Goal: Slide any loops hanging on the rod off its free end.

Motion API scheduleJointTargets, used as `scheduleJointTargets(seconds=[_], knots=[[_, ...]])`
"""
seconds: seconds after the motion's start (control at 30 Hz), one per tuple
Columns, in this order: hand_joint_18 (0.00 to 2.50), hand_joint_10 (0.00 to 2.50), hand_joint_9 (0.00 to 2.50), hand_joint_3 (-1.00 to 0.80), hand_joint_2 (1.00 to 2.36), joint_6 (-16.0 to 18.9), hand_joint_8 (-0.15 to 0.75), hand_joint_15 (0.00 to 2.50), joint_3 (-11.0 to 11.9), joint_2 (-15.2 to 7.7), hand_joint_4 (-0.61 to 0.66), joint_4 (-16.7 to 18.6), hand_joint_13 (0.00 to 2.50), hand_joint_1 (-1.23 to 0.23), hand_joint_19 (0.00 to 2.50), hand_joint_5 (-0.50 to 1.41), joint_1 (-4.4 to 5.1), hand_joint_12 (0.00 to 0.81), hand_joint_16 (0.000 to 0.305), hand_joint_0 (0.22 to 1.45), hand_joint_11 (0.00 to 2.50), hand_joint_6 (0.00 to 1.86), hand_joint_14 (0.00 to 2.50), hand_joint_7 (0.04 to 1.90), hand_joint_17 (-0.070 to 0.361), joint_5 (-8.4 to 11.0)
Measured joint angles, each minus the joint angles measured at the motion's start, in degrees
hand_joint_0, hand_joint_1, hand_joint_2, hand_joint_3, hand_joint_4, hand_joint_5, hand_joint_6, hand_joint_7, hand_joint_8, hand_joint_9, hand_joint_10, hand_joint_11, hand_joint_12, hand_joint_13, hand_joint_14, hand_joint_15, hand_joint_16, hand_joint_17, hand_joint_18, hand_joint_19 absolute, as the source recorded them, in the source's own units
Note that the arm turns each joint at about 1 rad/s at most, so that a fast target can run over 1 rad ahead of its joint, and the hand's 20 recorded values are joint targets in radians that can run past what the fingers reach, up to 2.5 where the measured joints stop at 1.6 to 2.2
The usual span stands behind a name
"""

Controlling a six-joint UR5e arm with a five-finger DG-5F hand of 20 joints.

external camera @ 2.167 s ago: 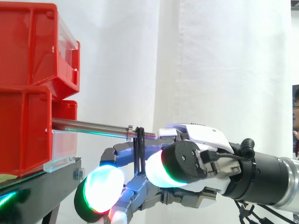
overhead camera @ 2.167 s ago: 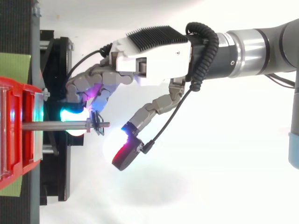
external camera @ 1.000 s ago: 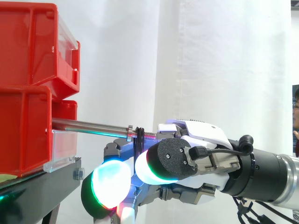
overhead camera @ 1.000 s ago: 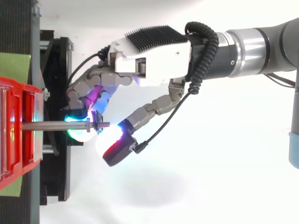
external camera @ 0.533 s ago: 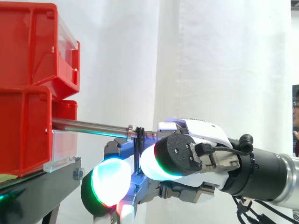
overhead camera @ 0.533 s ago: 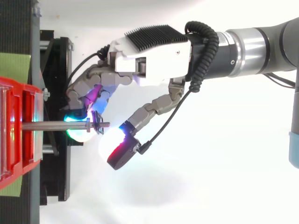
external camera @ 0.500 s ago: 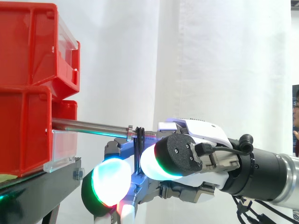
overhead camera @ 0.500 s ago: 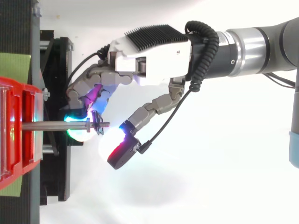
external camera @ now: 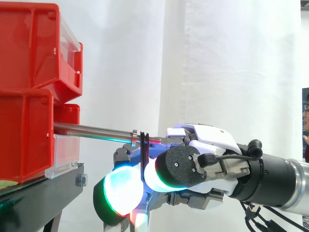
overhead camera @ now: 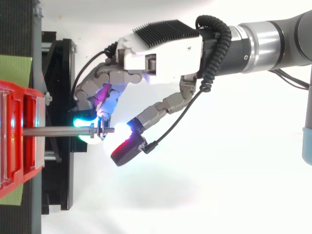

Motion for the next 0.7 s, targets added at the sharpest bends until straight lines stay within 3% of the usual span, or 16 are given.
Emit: scheduleJointTargets(seconds=[0.7], knots=[[0.74,0.01,1.11,0.0,1.01,0.1,0.347,0.31,0.4,0.0,0.02,-0.1,0.92,-0.82,0.27,-0.08,-0.43,0.369,0.043,0.62,0.39,0.9,0.01,1.25,0.097,-0.11]])
